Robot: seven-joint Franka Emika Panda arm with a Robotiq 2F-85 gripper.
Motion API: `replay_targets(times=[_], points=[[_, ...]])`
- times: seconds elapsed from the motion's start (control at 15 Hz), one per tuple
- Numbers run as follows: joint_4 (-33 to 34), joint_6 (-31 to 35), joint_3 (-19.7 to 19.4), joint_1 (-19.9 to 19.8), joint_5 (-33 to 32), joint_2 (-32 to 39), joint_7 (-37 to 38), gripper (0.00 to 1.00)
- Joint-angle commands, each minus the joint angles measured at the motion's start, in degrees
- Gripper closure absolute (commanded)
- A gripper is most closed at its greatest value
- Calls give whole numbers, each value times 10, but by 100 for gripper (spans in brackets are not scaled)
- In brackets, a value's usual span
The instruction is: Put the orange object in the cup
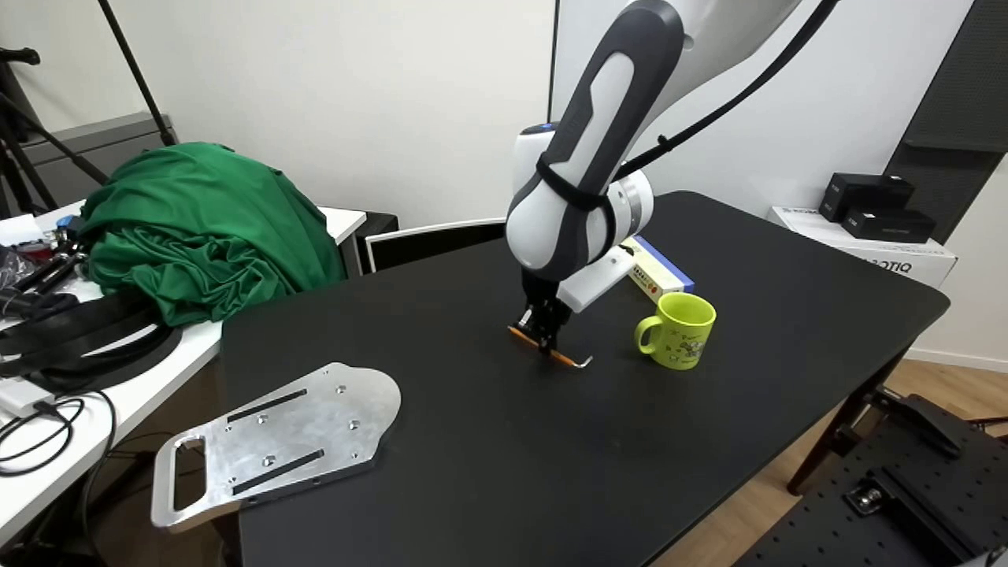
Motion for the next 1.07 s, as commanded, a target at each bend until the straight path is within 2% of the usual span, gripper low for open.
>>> replay_targets(times=[0.0,0.27,0.47,0.73,1.0], points=[[11,-110,7,-43,44,-76,28,98],[18,-213,-1,-81,105,-167,42,98],[21,-299,-20,-112,136,-209,47,98],[21,-408,-43,-148,187,-219,33,98],[8,-479,-68,-178,232,-202,35,98]])
